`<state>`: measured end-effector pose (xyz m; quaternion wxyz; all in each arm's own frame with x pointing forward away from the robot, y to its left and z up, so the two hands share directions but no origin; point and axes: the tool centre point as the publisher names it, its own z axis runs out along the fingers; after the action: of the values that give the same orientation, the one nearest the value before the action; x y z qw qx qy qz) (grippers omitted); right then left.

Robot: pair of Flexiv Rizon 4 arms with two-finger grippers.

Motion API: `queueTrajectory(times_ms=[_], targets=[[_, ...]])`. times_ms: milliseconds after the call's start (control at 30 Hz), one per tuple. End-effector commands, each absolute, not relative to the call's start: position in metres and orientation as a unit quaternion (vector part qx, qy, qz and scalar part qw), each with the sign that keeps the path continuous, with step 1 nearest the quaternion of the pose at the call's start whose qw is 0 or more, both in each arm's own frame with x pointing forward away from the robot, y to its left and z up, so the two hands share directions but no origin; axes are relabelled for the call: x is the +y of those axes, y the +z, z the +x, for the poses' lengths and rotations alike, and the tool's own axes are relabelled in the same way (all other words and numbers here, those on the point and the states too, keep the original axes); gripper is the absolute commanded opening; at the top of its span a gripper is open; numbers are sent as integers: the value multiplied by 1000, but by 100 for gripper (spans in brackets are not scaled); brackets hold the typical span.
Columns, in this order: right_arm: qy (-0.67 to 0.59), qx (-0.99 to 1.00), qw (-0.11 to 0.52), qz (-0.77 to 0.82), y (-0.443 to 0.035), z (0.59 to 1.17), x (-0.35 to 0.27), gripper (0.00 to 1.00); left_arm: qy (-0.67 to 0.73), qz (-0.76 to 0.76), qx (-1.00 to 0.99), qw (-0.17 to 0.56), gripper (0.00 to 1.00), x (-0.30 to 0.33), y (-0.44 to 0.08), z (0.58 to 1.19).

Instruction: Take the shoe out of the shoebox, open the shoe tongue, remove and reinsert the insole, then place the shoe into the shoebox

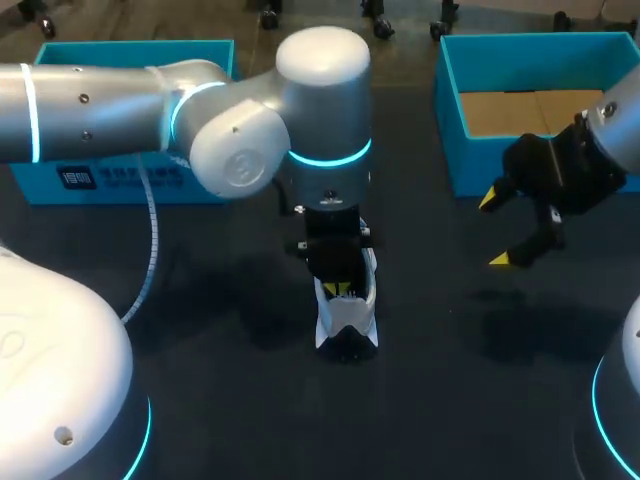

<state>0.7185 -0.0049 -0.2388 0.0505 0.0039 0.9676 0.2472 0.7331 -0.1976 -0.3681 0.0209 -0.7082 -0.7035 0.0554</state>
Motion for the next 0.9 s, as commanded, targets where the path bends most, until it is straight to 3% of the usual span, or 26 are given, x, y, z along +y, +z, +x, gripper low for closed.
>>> queueTrajectory(times_ms=[33,400,900], targets=[[247,968,52,4,-239,718,-5,100,47,-708,-705,19,0,-207,-390,733],[247,968,52,4,-239,718,-5,100,67,-702,-709,-5,0,-206,-368,722],[247,968,52,4,-239,718,-5,100,39,-701,-712,-10,0,-222,-411,713]])
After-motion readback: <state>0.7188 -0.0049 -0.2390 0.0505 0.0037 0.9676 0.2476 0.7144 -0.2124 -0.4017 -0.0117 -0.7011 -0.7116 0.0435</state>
